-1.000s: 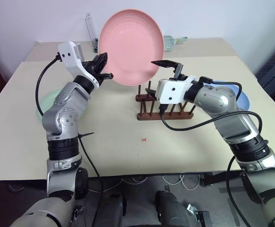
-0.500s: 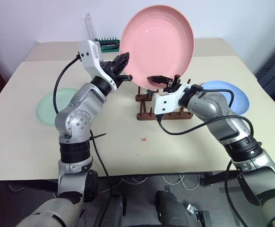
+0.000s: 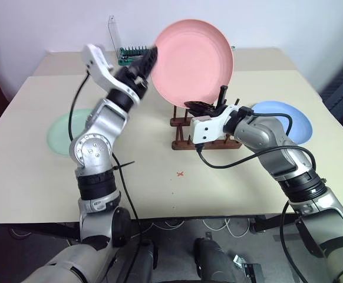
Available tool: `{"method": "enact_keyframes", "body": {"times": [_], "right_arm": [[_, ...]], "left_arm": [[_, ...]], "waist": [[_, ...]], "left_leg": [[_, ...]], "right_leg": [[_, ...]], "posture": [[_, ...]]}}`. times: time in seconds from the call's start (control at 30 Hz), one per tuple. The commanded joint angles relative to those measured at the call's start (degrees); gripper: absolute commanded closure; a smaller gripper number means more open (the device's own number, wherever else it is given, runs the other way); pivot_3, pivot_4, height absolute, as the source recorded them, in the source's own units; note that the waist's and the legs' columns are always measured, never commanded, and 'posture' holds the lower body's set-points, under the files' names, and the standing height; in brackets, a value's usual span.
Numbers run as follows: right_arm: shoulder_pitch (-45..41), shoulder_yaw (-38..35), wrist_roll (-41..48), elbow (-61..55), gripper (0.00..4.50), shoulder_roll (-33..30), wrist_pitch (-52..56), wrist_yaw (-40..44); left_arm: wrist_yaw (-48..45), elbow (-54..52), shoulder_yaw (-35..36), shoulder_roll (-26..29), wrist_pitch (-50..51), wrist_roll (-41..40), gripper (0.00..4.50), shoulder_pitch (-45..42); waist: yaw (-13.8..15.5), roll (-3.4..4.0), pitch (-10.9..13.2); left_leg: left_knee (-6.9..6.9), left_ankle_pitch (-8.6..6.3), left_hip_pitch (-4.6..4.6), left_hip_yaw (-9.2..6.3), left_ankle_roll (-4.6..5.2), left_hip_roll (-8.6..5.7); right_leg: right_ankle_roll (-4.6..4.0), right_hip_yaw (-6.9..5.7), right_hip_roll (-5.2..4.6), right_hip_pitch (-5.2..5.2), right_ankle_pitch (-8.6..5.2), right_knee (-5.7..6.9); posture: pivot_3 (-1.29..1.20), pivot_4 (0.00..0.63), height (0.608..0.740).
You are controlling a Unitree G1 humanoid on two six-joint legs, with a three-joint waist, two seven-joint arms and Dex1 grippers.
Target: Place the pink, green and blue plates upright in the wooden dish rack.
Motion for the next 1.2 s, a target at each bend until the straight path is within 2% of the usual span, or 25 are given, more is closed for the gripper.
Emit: {"method": "enact_keyframes", "body": {"times": [0.03,0.17,0.3,0.37,0.4,0.5,0.6,0.73,0.97,1.2], "right_arm": [[-0.66,-4.87,1.02,0.08,4.5,-1.68,-0.25,-1.79],[1.68,-16.02,16.01,-3.12,4.5,-2.85,4.74,3.12],[2.9,-22.44,28.93,-9.23,4.5,-2.03,14.49,8.53],[3.04,-32.38,54.78,-17.06,4.5,1.29,35.82,7.7],[3.11,-36.1,64.66,-19.81,4.5,2.34,43.58,6.7],[4.92,-41.24,78.52,-23.99,4.5,2.3,54.27,4.61],[8.23,-42.76,84.15,-25.87,4.5,2.03,58.71,2.45],[10.29,-43.99,91.08,-25.16,4.5,4.76,61.41,-3.19],[10.3,-44.78,95.13,-20.75,4.5,5.41,61.29,-7.44],[10.09,-44.75,94.93,-16.76,4.5,4.14,59.67,-6.63]], "left_arm": [[1.8,1.55,2.8,1.45,-2.9,-0.99,0.02,-0.19],[-8.52,-0.28,-7.58,11.45,-3.44,9.54,0.02,7.74],[-17.41,-2.18,-14.84,16.26,-5.21,13.43,0.02,13.16],[-27.02,-6.01,-21.08,19.76,-3.27,12.68,0.02,18.19],[-30.06,-7.36,-22.93,20.79,-2.89,12.36,0.02,19.79],[-35.37,-10.85,-25.56,22.29,-1.38,10.33,0.02,22.57],[-39.84,-12.62,-28.31,24.07,1.71,9.13,0.02,24.67],[-42.4,-12.3,-29.72,24.94,1.53,10.51,0.02,25.03],[-42.75,-12.02,-29.02,24.03,1.35,10.55,0.02,25.0],[-42.54,-12.27,-28.85,23.43,1.37,10.71,0.02,25.28]], "waist": [[0.03,0.01,0.0],[-0.03,0.02,0.0],[0.17,0.02,0.0],[0.01,0.02,0.0],[0.0,0.11,0.01],[0.03,0.13,0.02],[-0.02,0.22,-0.01],[-0.01,0.28,0.02],[0.11,0.28,0.01],[-0.01,0.28,0.02]], "left_leg": [[-0.01,0.0,0.01,0.01,0.0,0.0],[-0.04,0.01,0.01,0.01,-0.01,0.0],[-0.02,-0.04,-0.01,0.0,0.07,-0.01],[-0.03,-0.15,-0.01,-0.04,0.27,0.01],[-0.04,-0.16,-0.01,-0.06,0.28,0.05],[-0.05,-0.19,0.0,-0.12,0.34,0.09],[-0.06,-0.2,0.03,-0.08,0.36,0.11],[-0.03,-0.21,0.04,0.01,0.39,0.1],[-0.01,-0.22,0.02,0.01,0.4,0.09],[-0.02,-0.22,0.02,0.01,0.4,0.09]], "right_leg": [[0.0,0.0,0.0,0.0,0.0,0.0],[0.0,0.01,0.01,0.0,0.0,0.0],[-0.01,0.02,0.0,0.03,0.0,-0.03],[-0.03,0.01,0.0,0.04,0.01,-0.01],[-0.05,0.0,0.03,0.04,0.02,-0.02],[-0.08,0.01,0.02,0.03,0.02,-0.02],[-0.11,-0.01,0.05,0.04,0.03,-0.01],[-0.11,0.02,0.04,0.05,0.02,0.0],[-0.09,0.01,0.03,0.04,0.03,0.0],[-0.09,0.01,0.04,0.04,0.03,0.0]], "posture": [[0.0,0.15,0.74],[0.0,0.15,0.74],[0.0,0.15,0.74],[0.0,0.15,0.74],[0.0,0.15,0.74],[0.0,0.15,0.74],[0.0,0.15,0.74],[0.0,0.15,0.74],[0.0,0.15,0.74],[0.0,0.15,0.74]]}}
